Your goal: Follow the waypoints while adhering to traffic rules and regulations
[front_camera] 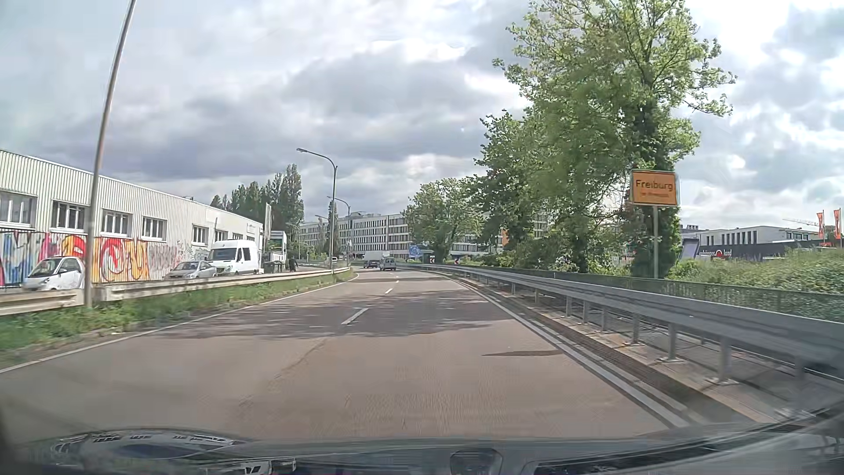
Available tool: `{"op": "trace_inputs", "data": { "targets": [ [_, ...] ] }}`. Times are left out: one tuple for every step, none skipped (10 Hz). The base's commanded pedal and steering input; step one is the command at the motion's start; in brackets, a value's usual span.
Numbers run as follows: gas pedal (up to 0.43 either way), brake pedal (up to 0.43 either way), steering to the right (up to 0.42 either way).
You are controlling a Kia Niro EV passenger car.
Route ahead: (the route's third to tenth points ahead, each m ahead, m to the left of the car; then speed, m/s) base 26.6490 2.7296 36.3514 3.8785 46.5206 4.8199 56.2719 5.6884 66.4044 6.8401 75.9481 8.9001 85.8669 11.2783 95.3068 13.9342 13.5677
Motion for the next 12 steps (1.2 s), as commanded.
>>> {"op": "trace_inputs", "data": {
  "targets": [
    [0.0,0.0,0.003],
    [0.0,0.0,0.003],
    [0.0,0.0,0.002],
    [0.02,0.0,0.0],
    [0.02,0.0,0.0],
    [0.02,0.0,0.0],
    [0.02,0.0,-0.001],
    [0.028,0.0,-0.001],
    [0.028,0.0,-0.001],
    [0.028,0.0,-0.001],
    [0.028,0.0,-0.001],
    [0.028,0.0,-0.002]
  ]
}}
